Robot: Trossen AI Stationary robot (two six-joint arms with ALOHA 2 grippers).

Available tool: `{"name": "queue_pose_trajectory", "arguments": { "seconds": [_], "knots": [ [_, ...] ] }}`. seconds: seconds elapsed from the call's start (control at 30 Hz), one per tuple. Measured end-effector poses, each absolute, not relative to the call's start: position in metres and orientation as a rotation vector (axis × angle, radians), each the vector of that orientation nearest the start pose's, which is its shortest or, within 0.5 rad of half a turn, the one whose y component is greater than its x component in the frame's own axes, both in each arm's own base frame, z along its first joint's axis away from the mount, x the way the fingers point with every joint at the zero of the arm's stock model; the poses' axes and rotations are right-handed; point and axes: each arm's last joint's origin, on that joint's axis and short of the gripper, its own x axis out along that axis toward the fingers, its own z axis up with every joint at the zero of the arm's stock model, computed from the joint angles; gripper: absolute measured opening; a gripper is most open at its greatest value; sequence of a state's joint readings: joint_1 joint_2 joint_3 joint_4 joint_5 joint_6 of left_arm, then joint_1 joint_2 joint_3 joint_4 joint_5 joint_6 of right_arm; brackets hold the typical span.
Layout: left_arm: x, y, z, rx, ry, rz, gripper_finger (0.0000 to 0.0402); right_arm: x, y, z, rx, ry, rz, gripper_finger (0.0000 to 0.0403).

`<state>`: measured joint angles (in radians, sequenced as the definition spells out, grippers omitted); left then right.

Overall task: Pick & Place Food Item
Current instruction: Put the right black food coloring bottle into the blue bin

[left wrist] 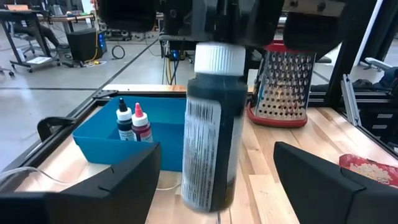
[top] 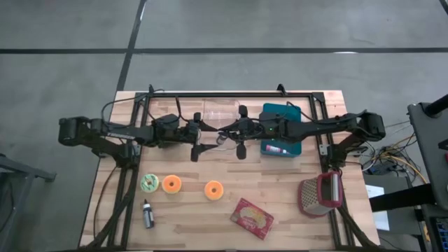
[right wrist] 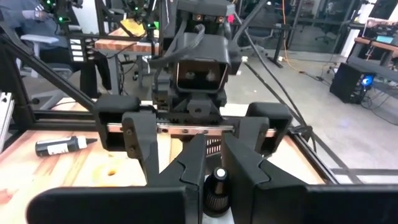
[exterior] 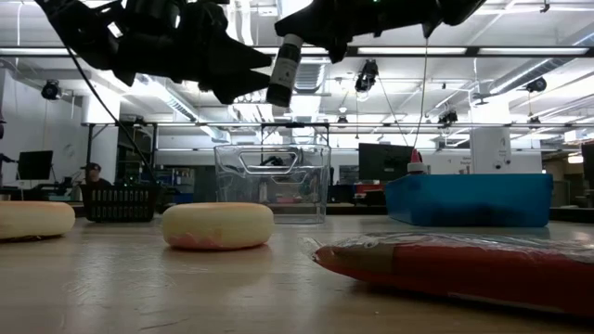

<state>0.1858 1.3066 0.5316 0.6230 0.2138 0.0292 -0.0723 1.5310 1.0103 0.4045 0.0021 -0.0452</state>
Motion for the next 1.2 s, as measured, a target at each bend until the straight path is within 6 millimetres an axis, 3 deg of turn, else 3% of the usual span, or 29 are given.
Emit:
{"name": "queue_pose_trajectory", "arguments": {
  "seconds": [0.3, 0.57, 0.73, 0.93, 1.2],
  "knots": [
    [0.257, 0.045, 0.216, 0.028, 0.153, 0.015, 0.0312, 0.305, -0.023, 0.319, -0.024, 0.197, -0.257, 0.0033],
    [0.256, 0.046, 0.214, 0.032, 0.159, 0.03, 0.0312, 0.259, -0.03, 0.326, 0.087, 0.342, -0.64, 0.0033],
    [0.256, 0.046, 0.215, 0.033, 0.154, 0.032, 0.0312, 0.251, -0.031, 0.309, 0.116, 0.415, -0.735, 0.0033],
    [0.256, 0.046, 0.214, 0.031, 0.164, 0.031, 0.0312, 0.249, -0.025, 0.273, 0.093, 0.419, -0.782, 0.0033],
    [0.256, 0.046, 0.212, 0.029, 0.174, 0.029, 0.0312, 0.219, -0.025, 0.237, 0.222, 0.363, -0.87, 0.0033]
  ]
}}
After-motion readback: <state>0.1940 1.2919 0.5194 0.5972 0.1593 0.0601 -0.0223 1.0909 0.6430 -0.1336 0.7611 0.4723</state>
